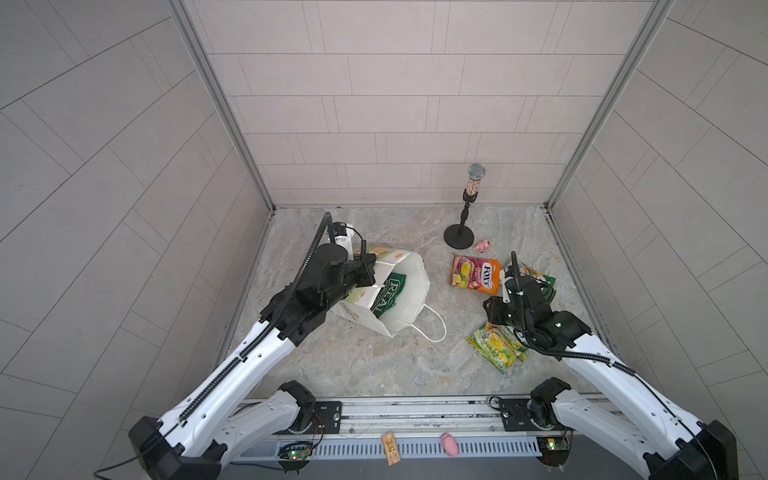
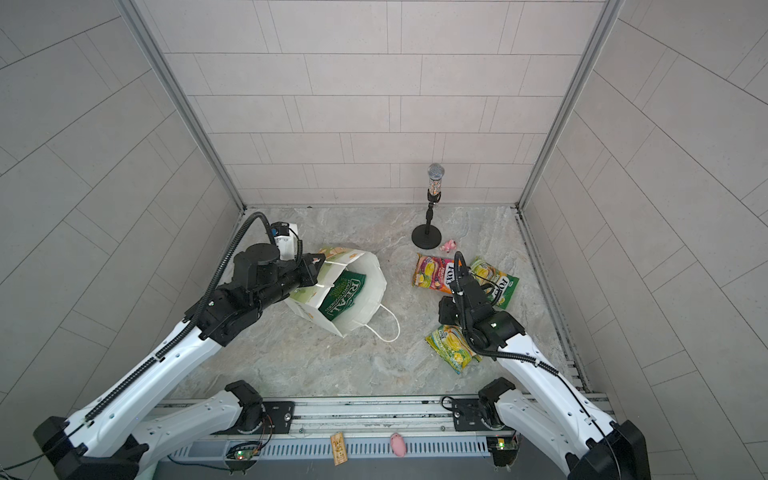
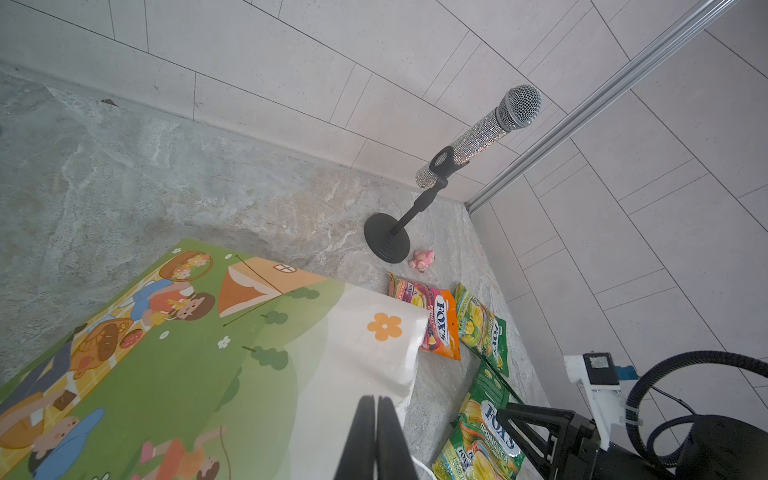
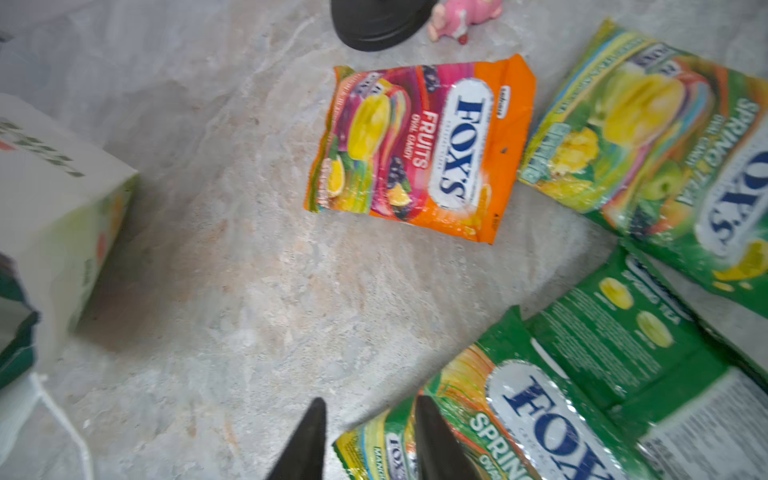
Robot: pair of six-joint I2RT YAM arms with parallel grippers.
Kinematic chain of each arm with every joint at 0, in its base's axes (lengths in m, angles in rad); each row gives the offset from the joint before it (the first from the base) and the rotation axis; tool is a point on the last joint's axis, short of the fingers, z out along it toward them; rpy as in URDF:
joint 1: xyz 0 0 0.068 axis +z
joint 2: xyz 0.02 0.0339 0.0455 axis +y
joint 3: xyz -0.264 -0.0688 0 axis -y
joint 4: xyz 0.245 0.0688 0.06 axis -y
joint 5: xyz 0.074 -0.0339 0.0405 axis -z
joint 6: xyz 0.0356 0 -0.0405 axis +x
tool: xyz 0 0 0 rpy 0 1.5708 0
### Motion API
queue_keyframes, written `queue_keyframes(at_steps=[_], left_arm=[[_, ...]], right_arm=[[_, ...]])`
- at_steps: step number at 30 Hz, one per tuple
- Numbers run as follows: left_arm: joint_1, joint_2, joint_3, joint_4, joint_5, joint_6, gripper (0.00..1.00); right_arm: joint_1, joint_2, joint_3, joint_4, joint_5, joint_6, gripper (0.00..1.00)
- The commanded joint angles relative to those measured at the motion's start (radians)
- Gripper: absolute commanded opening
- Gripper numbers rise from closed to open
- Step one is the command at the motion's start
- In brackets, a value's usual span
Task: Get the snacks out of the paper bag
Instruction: 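Lower the packet onto the table near the other packets with the right gripper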
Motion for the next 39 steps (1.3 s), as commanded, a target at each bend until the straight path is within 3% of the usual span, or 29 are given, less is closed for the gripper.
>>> queue_keyframes(at_steps=[1,6,12,20,22,23,24,32,39], left_arm=[[-0.002,-0.009,0.009,-0.004,0.007,0.015,0.00],[-0.002,-0.006,0.007,0.006,0.020,0.016,0.00],[-0.002,-0.013,0.001,0.012,0.025,0.020,0.00],[-0.002,-0.021,-0.009,0.017,0.028,0.026,0.00],[-0.002,-0.023,-0.009,0.017,0.028,0.029,0.00],[-0.002,-0.021,-0.009,0.016,0.029,0.032,0.00],[-0.002,-0.023,-0.009,0.014,0.029,0.032,0.00],[-0.002,-0.034,-0.017,0.014,0.021,0.034,0.00],[-0.002,-0.035,-0.023,0.015,0.020,0.034,0.00]], right_arm=[[-0.009,-0.029,-0.002,-0.111,0.149,0.074,0.54],[-0.025,-0.099,-0.076,-0.164,0.249,0.190,0.62],[-0.078,-0.059,-0.108,-0.168,0.259,0.210,0.65],[-0.094,-0.128,-0.189,-0.201,0.317,0.374,0.74],[-0.096,-0.140,-0.197,-0.201,0.325,0.380,0.78],[-0.097,-0.139,-0.198,-0.201,0.324,0.380,0.96],[-0.098,-0.135,-0.198,-0.200,0.320,0.385,0.99],[-0.100,-0.086,-0.222,-0.065,0.157,0.344,0.93],[-0.100,-0.076,-0.216,-0.005,0.086,0.319,0.87]])
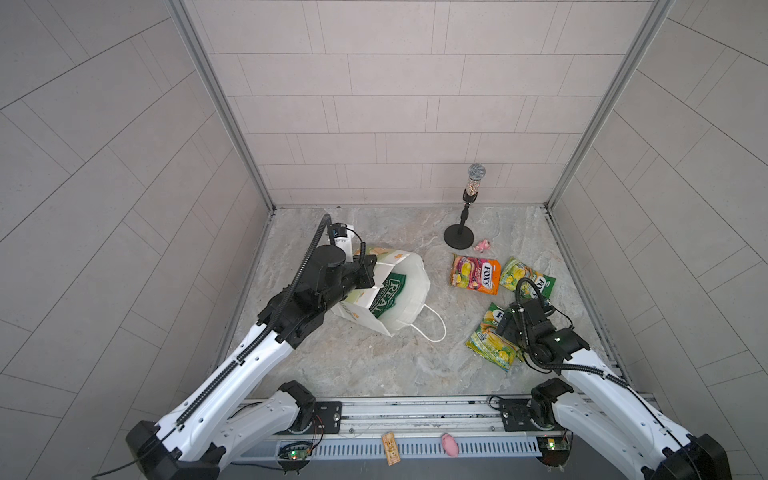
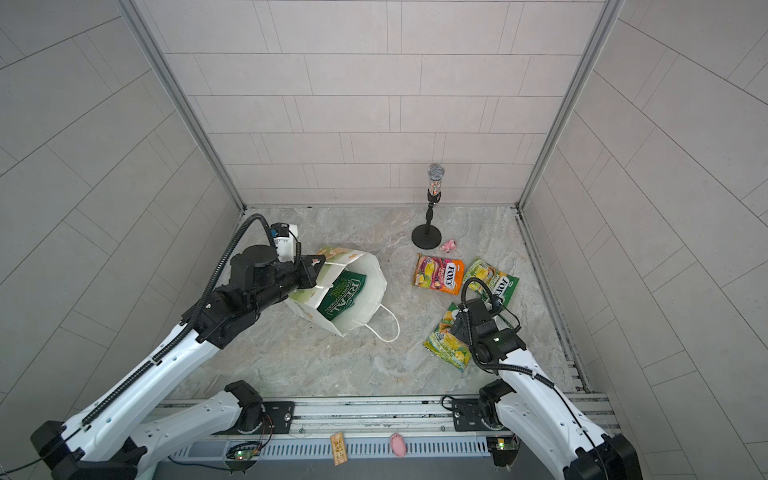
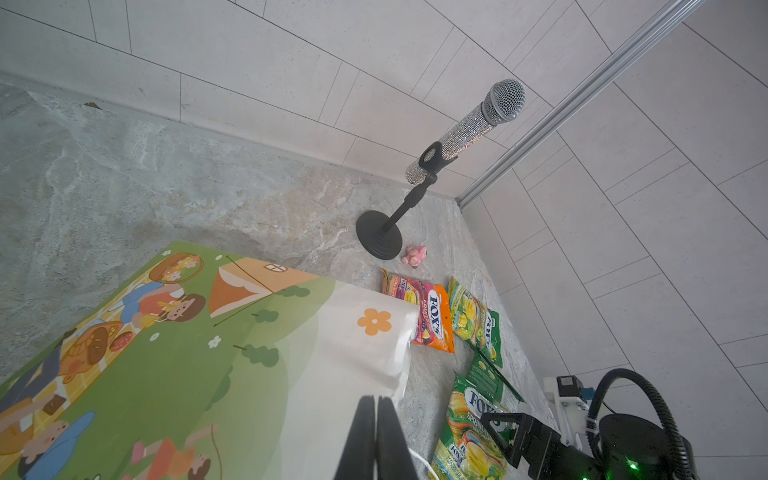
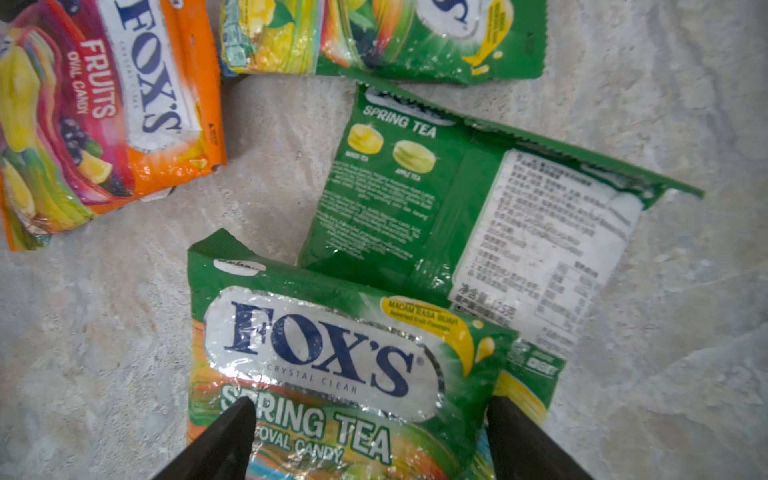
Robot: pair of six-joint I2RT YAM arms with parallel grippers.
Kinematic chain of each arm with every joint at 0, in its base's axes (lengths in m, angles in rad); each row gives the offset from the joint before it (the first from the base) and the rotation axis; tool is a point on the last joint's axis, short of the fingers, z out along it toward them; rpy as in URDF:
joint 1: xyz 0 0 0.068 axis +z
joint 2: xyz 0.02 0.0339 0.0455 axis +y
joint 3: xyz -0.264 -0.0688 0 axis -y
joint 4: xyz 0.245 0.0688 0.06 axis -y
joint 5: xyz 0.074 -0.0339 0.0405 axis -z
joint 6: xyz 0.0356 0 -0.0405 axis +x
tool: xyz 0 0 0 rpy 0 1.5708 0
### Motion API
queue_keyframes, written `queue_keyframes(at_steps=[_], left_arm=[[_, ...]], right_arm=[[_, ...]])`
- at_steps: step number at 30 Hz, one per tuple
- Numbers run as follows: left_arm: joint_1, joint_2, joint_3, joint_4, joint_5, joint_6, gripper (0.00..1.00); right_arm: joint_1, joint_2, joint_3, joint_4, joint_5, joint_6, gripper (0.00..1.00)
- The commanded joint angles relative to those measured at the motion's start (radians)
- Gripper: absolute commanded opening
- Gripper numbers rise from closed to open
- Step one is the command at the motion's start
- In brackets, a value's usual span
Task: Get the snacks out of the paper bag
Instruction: 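Lower the packet onto the table near the other packets with the right gripper, then open the right gripper and raise it off the packet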
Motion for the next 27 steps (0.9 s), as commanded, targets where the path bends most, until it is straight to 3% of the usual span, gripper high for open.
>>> queue_keyframes(at_steps=[1,13,20,27], left_arm=[[-0.002,-0.015,-0.014,0.012,-0.005,0.011,0.00],[-0.002,-0.020,-0.019,0.018,-0.009,0.010,0.00],[-0.001,-0.025,-0.018,0.012,-0.010,0.016,0.00],[-0.002,-0.029,-0.015,0.011,0.004,0.029,0.00]], right_arm=[[-0.002,0.014,0.007,0.057,-0.062,-0.019,0.86],[0.021,0.215,0.027,0.264,-0.222,-0.055,0.79],[0.034,0.335,0.103,0.278,-0.302,-0.080,0.79],[0.075,0.266,0.185,0.178,-0.199,-0.151,0.79]])
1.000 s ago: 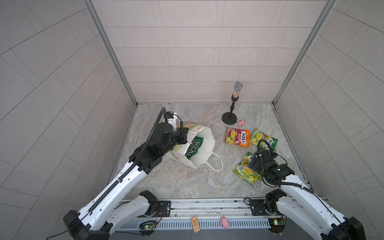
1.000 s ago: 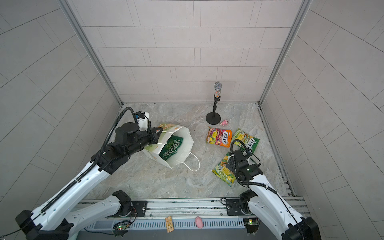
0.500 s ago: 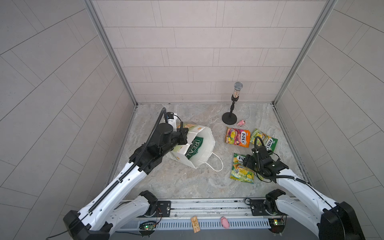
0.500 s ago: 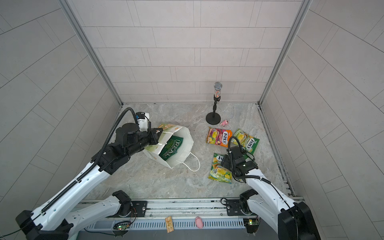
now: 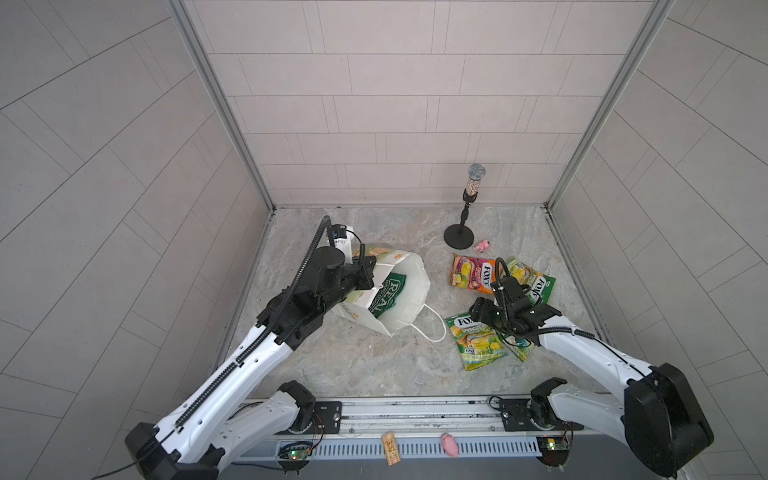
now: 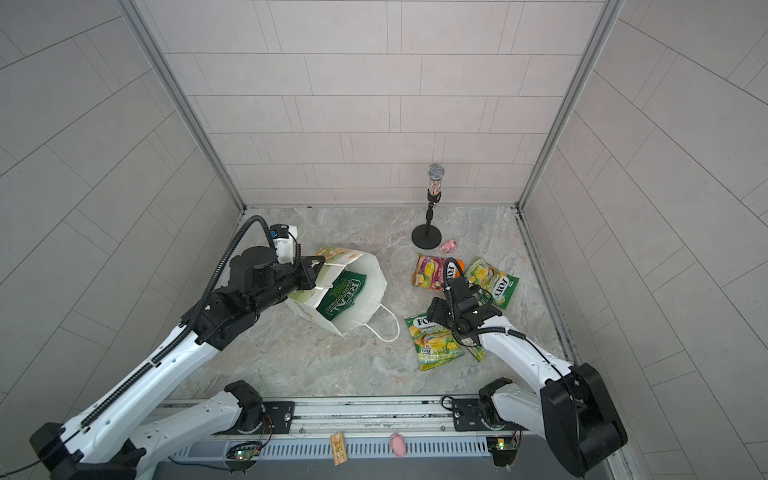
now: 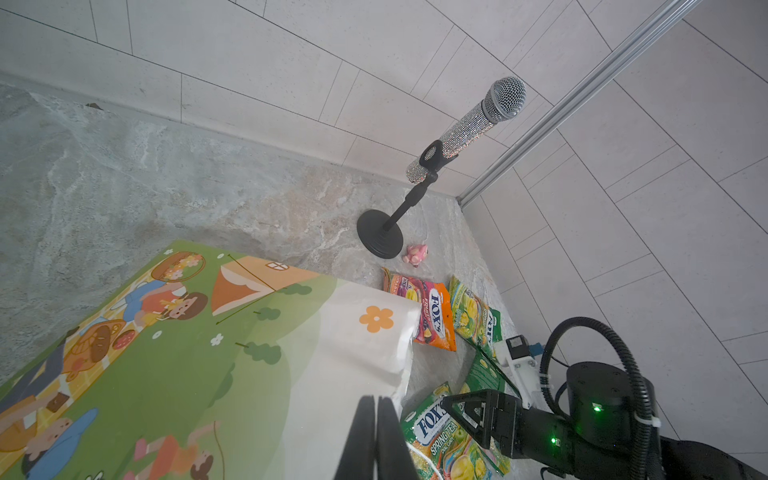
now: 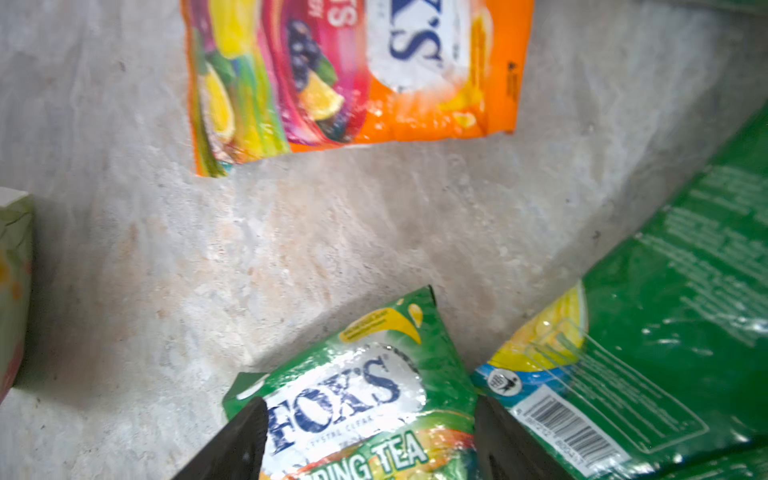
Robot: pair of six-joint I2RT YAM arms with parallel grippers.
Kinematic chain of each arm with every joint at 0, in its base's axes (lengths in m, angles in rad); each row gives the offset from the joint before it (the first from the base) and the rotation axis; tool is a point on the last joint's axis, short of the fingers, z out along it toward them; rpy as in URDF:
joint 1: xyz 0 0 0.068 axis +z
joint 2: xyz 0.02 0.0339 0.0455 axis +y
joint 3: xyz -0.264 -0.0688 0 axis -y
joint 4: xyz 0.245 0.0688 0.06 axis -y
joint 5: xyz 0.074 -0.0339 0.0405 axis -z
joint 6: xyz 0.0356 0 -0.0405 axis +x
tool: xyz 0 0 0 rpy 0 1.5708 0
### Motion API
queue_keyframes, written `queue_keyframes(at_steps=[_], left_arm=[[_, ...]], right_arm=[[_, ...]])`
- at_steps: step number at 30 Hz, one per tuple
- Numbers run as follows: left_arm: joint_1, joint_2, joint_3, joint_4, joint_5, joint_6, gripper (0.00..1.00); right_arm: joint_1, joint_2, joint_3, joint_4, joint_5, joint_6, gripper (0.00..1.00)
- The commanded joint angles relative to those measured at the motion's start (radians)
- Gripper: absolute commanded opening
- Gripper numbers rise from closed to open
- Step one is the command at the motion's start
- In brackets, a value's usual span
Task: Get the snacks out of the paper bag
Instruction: 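Open the right gripper and raise it off the packet, then move the right gripper back into the bag opening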
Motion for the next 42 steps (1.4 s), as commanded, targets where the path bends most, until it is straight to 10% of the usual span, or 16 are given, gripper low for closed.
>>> queue_keyframes(at_steps=[1,14,25,42], left_arm=[[-0.002,-0.021,-0.005,0.011,0.009,0.028,0.00],[-0.002,-0.002,-0.001,0.083,0.125,0.025,0.00],[-0.003,0.003,0.009,0.105,0.162,0.005,0.00],[-0.002,-0.015,-0.013,0.167,0.235,-0.010,0.00]], right_arm=[[0.014,-0.085,0.029,-0.047,0.059,-0.057,0.79],[0.217,-0.188,0.035,0.296,-0.282,-0.242,0.68],[0.470,0.097,0.163,0.432,-0.260,-0.249,0.66],[0.512,0.427,0.331,0.362,-0.112,-0.048,0.66]])
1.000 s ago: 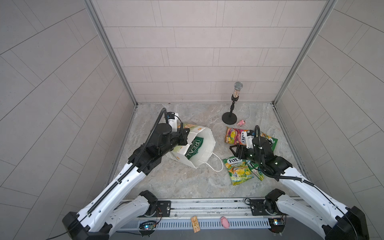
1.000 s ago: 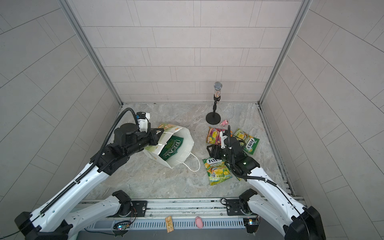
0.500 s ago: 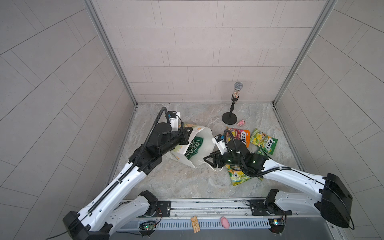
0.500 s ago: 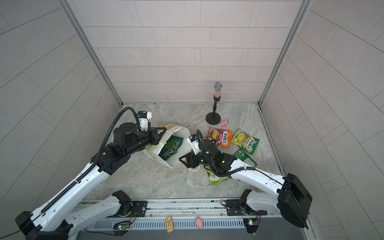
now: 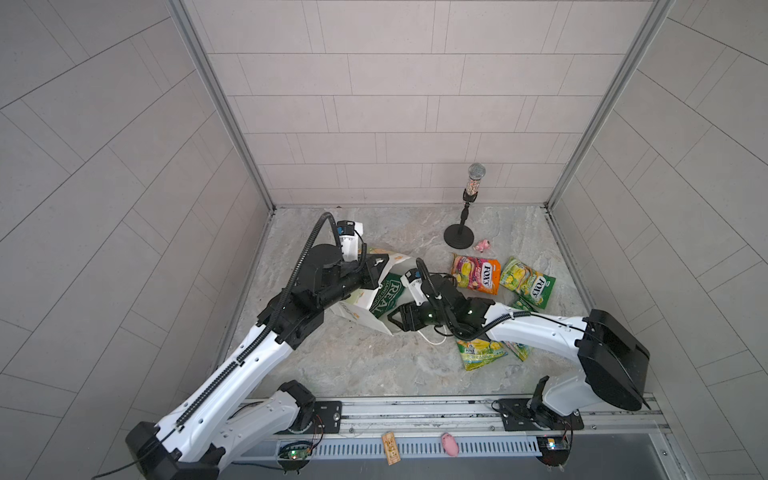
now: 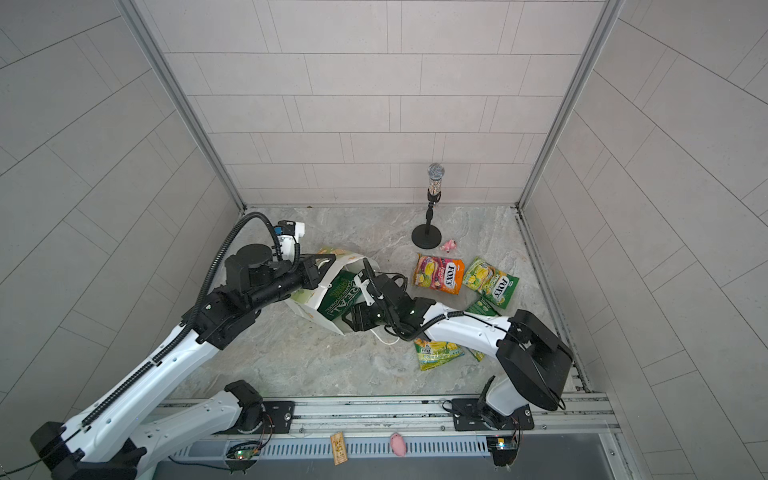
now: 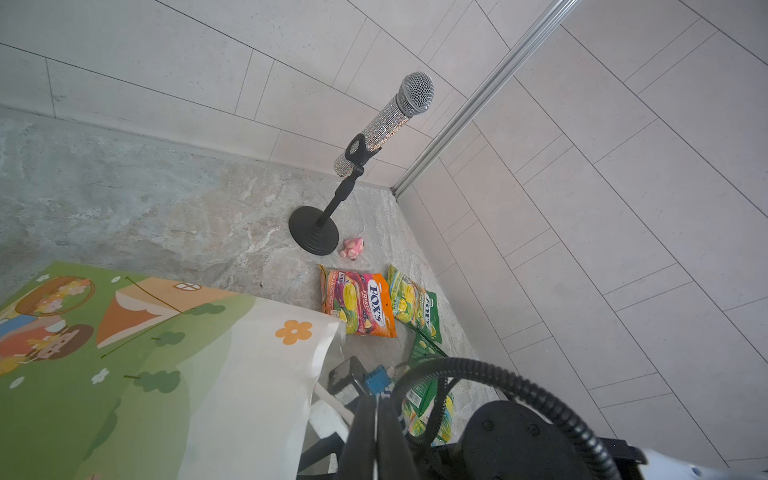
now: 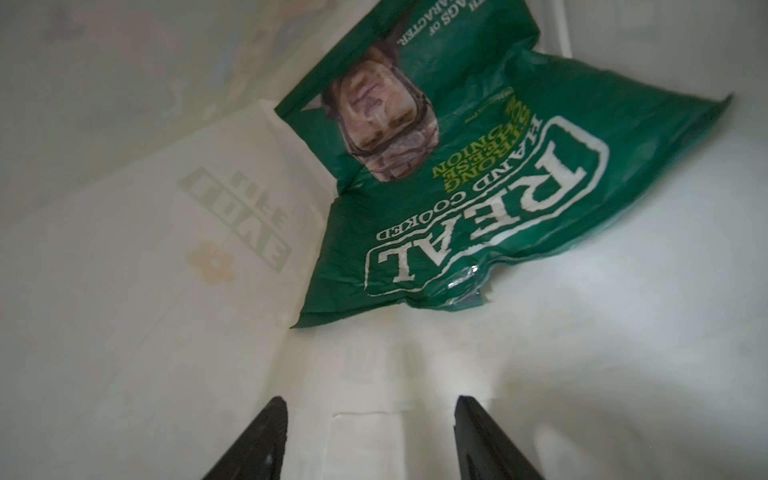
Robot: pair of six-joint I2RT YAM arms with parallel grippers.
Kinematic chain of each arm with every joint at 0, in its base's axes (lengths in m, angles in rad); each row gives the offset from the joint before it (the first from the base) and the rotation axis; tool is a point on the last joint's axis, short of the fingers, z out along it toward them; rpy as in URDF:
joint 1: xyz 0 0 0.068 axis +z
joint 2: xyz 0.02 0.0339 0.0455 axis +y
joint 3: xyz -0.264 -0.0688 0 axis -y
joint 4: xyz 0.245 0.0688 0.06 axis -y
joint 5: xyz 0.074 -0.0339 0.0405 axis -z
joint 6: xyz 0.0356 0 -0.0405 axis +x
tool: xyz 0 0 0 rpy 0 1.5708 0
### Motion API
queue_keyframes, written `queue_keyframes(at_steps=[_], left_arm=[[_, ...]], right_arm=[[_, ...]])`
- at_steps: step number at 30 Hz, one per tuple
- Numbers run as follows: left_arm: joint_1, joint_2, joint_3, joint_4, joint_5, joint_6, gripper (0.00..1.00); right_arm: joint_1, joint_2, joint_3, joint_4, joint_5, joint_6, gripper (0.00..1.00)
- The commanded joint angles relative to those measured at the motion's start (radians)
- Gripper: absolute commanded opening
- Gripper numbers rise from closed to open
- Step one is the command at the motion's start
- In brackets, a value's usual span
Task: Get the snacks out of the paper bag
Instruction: 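Move the right gripper back into the bag opening, then grasp the green REAL crisps bag inside the paper bag with the right gripper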
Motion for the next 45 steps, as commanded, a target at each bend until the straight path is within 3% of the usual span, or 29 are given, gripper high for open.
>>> queue_keyframes(at_steps=[1,7,13,20,22,30,33,37,38,45], left_arm=[[-0.002,-0.019,-0.013,0.062,0.037,-0.010,0.00],[-0.002,-0.014,-0.035,0.120,0.071,-0.049,0.00],[-0.002,0.000,-0.039,0.164,0.094,-0.092,0.00],[-0.004,0.009,-0.038,0.179,0.094,-0.107,0.00],[-0.003,0.010,-0.037,0.179,0.092,-0.107,0.00],[-0.003,0.008,-0.032,0.172,0.094,-0.107,0.00],[-0.002,0.003,-0.031,0.167,0.089,-0.107,0.00],[-0.002,-0.007,-0.024,0.130,0.069,-0.095,0.00],[-0.002,-0.012,-0.021,0.116,0.061,-0.086,0.00],[-0.002,-0.037,-0.015,0.036,-0.029,-0.041,0.00]], right_arm=[[0.006,0.033,0.040,-0.074,0.110,0.090,0.67],[0.005,0.124,0.146,-0.237,0.228,0.176,0.69],[0.006,0.223,0.204,-0.220,0.250,0.266,0.63],[0.007,0.291,0.226,-0.138,0.274,0.351,0.57],[0.006,0.312,0.229,-0.085,0.254,0.366,0.50],[0.007,0.376,0.237,0.080,0.190,0.392,0.46],[0.006,0.387,0.235,0.145,0.169,0.375,0.33],[0.007,0.362,0.225,0.190,0.148,0.327,0.03],[0.005,0.351,0.218,0.196,0.144,0.314,0.00],[-0.011,0.234,0.172,0.229,0.070,0.193,0.00]])
